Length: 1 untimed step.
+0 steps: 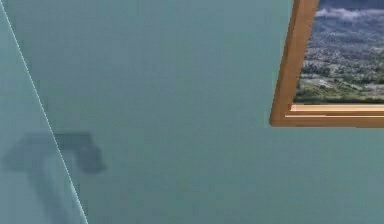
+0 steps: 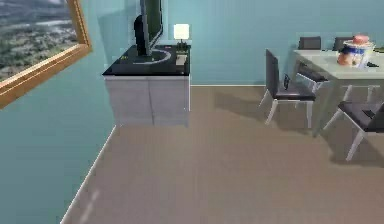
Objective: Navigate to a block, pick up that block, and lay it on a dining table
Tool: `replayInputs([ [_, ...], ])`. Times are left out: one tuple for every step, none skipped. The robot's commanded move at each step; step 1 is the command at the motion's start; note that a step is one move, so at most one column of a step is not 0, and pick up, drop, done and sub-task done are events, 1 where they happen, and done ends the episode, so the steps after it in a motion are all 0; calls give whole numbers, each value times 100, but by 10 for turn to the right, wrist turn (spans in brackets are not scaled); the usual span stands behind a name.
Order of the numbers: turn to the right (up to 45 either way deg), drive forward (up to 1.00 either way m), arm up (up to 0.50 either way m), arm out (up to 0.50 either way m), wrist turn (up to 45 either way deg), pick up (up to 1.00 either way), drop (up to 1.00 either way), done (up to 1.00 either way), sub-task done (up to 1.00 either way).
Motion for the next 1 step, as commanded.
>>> replayInputs([
  [-450, 0, 0, 0, 0, 0, 0, 0, 0],
])
